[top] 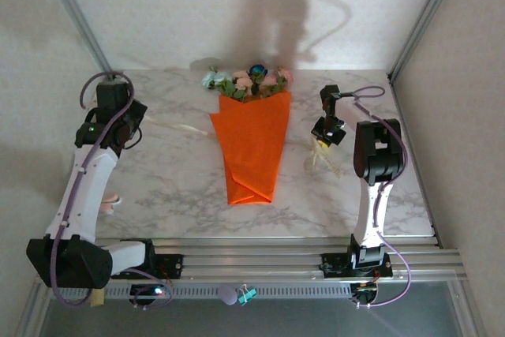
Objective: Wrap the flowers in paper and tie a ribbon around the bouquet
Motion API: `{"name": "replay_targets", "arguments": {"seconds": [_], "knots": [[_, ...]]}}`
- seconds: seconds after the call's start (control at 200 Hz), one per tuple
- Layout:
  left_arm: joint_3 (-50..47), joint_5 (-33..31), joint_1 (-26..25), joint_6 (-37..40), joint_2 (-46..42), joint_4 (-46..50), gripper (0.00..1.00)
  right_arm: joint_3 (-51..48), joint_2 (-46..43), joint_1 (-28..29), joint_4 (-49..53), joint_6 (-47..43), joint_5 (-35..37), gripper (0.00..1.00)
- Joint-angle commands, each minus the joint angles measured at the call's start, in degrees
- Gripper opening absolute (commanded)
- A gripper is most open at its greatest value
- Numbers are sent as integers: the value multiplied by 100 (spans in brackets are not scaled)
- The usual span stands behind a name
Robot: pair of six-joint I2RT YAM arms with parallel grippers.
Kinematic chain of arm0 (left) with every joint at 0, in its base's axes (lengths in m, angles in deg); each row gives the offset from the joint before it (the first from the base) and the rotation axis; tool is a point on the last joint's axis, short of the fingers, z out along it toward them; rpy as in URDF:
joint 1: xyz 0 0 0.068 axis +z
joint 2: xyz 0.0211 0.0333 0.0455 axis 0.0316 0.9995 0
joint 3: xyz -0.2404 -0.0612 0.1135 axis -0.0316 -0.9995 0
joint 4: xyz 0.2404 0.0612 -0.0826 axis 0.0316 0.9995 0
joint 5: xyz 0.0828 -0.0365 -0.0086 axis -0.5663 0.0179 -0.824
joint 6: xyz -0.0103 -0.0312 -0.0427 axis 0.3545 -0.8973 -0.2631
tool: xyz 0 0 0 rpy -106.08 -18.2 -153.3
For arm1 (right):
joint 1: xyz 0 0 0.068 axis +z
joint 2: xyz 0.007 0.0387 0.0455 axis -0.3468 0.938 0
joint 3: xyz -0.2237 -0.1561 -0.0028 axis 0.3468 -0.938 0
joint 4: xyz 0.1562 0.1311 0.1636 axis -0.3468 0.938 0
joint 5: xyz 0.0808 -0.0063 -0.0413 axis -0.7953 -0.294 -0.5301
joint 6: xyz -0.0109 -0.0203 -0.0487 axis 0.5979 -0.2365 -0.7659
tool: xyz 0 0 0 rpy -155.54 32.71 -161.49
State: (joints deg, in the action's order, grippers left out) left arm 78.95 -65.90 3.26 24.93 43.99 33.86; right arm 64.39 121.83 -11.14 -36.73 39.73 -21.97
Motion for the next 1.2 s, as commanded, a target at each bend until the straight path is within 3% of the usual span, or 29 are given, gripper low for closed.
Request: {"name": "replay_targets", "arguments": {"seconds": [0.0,0.06,0.145,0.305,0.496,0.576,0.701,0.966,0.986,1.051,1.196], "knots": [[156,21,57,-178,-171,72,0,-718,-961,-16,-57,108,517,0],[101,374,41,-213,-193,-199,0,-1256,-1601,-12,-289,181,538,0],[-77,1435,-67,-187,-180,-1113,0,-1995,-2420,-12,-626,220,311,0],[261,2635,-892,174,234,-1767,0,-2973,-3415,-3,-1088,131,-384,0],[120,4410,-2119,-172,649,-3603,0,-3213,-3814,21,-1290,-90,-1053,0],[350,5096,-2670,-500,1221,-4478,0,-3190,-3896,30,-1281,-127,-1117,0],[1075,5651,-3415,-946,2402,-5460,0,-3142,-3991,62,-1245,-181,-1227,0],[1839,5878,-3986,-2874,5139,-8053,0,-3443,-4487,373,-1204,-280,-1438,0],[1907,5857,-3986,-2970,5308,-8037,0,-3492,-4542,404,-1200,-273,-1450,0],[2004,5760,-3963,-3038,5675,-7922,15,-3640,-4703,513,-1166,-253,-1514,0],[2178,5103,-3828,-1750,5563,-5629,37,-3919,-5067,758,-1037,-268,-1580,0]]}}
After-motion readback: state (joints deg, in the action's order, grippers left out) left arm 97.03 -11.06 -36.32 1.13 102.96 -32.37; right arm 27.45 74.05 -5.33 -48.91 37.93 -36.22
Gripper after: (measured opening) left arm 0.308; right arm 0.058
